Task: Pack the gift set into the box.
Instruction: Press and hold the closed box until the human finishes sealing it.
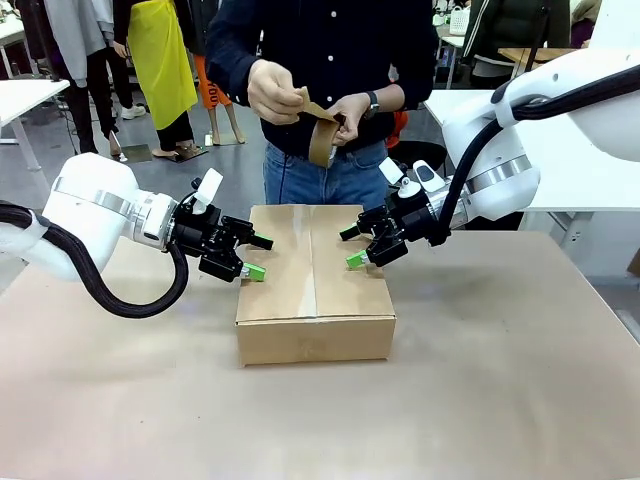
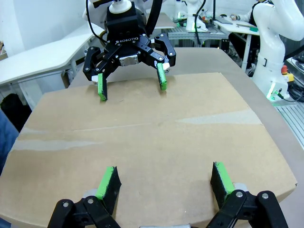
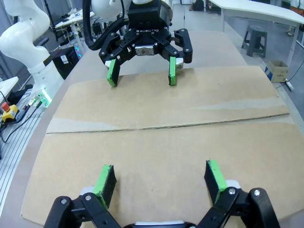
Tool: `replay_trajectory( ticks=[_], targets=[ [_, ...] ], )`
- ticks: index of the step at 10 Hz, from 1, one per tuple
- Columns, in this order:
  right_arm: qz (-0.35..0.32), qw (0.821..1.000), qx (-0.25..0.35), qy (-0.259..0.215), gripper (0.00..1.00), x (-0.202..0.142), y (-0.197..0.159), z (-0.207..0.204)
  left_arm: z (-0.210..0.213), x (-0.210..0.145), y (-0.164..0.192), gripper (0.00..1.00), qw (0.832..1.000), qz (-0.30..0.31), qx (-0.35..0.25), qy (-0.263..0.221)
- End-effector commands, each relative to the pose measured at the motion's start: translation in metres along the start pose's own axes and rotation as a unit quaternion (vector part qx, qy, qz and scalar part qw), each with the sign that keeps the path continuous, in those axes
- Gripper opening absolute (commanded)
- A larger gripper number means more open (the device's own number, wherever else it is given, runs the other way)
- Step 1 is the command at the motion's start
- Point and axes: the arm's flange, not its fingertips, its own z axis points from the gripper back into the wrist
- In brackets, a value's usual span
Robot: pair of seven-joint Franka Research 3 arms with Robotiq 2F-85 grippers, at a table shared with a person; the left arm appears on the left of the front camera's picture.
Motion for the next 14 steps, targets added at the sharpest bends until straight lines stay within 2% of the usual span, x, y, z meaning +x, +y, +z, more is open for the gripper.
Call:
replay_trajectory(
  ticks=[1,14],
  targets=[
    [0.002,1.0,0.0,0.001,1.0,-0.0024,0.0,-0.0009,-0.0007,-0.0012,-0.0017,1.0,1.0,-0.004,-0.006,0.001],
    [0.002,1.0,0.0,0.001,1.0,-0.0024,0.0,-0.0009,-0.0007,-0.0012,-0.0017,1.0,1.0,-0.004,-0.006,0.001]
  ],
)
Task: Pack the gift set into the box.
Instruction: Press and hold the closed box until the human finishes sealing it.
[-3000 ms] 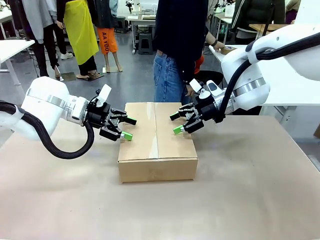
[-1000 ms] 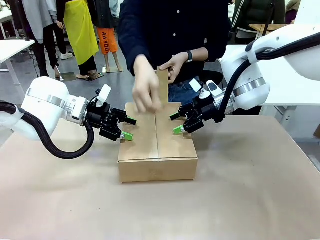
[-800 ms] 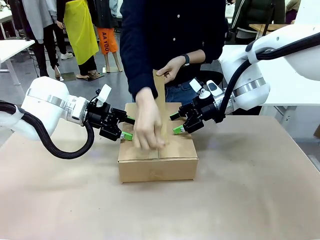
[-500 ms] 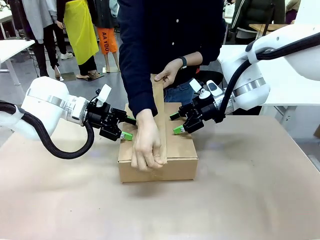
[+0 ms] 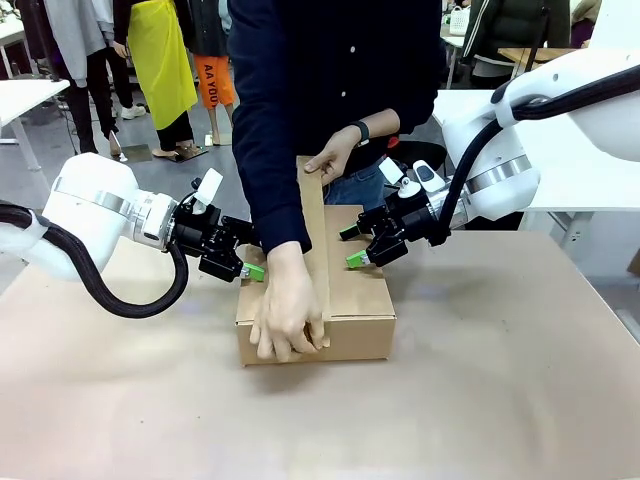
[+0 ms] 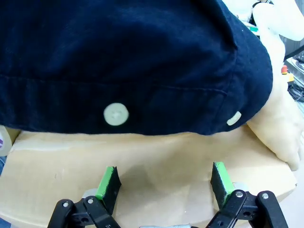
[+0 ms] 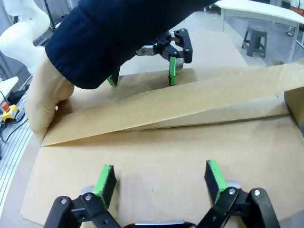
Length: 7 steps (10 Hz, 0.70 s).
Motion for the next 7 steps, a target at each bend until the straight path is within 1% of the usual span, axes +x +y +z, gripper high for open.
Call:
replay_trajectory(
  ticks=[1,7],
  targets=[
    [0.002,1.0,0.0,0.001,1.0,-0.0024,0.0,-0.0008,-0.0007,-0.0012,-0.0017,1.0,1.0,-0.004,-0.006,0.001],
    [0.002,1.0,0.0,0.001,1.0,-0.0024,0.0,-0.0008,-0.0007,-0.0012,-0.0017,1.0,1.0,-0.004,-0.006,0.001]
  ],
)
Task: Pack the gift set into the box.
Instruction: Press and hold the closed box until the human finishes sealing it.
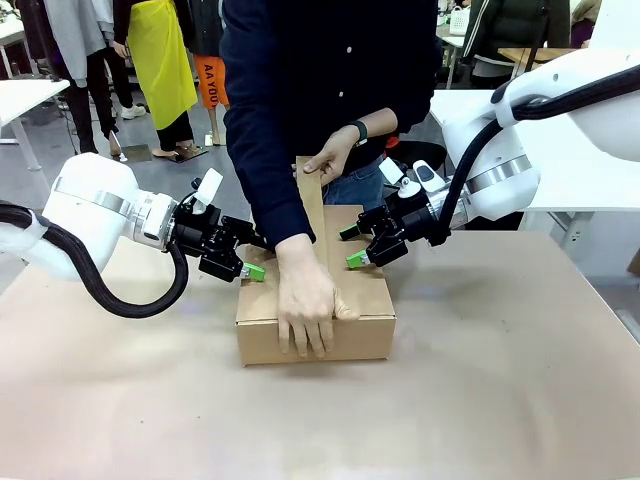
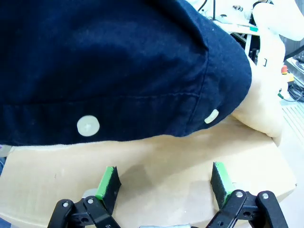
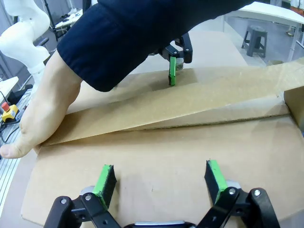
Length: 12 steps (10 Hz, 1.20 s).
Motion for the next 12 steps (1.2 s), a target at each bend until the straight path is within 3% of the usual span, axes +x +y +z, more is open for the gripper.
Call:
replay_trajectory(
  ticks=[1,12],
  targets=[
    [0.002,1.0,0.0,0.001,1.0,-0.0024,0.0,-0.0008,-0.0007,-0.0013,-0.0017,1.0,1.0,-0.004,-0.006,0.001],
    [0.002,1.0,0.0,0.001,1.0,-0.0024,0.0,-0.0008,-0.0007,-0.0013,-0.0017,1.0,1.0,-0.004,-0.006,0.001]
  ],
)
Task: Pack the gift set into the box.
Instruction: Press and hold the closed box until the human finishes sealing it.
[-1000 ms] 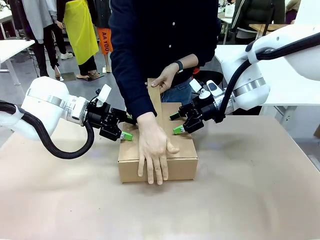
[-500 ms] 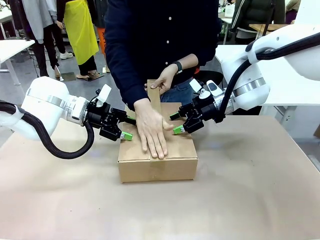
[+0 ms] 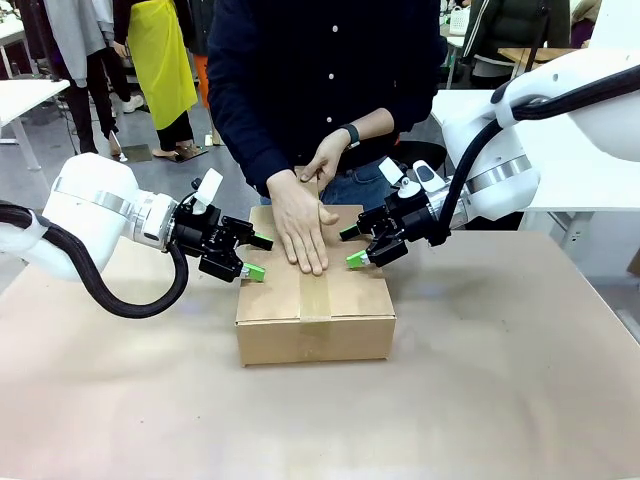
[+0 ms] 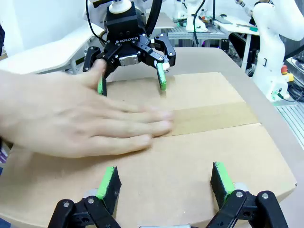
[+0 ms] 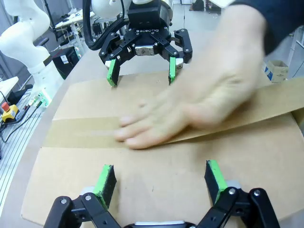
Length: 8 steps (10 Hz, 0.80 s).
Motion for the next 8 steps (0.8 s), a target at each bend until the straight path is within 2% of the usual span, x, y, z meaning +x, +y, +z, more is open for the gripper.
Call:
replay_trajectory(
  ticks=[1,8],
  targets=[
    [0.002,1.0,0.0,0.001,1.0,-0.0022,0.0,-0.0007,-0.0006,-0.0009,-0.0016,1.0,1.0,-0.004,-0.006,0.0],
    [0.002,1.0,0.0,0.001,1.0,-0.0022,0.0,-0.0007,-0.0006,-0.0009,-0.0016,1.0,1.0,-0.004,-0.006,0.0]
  ],
)
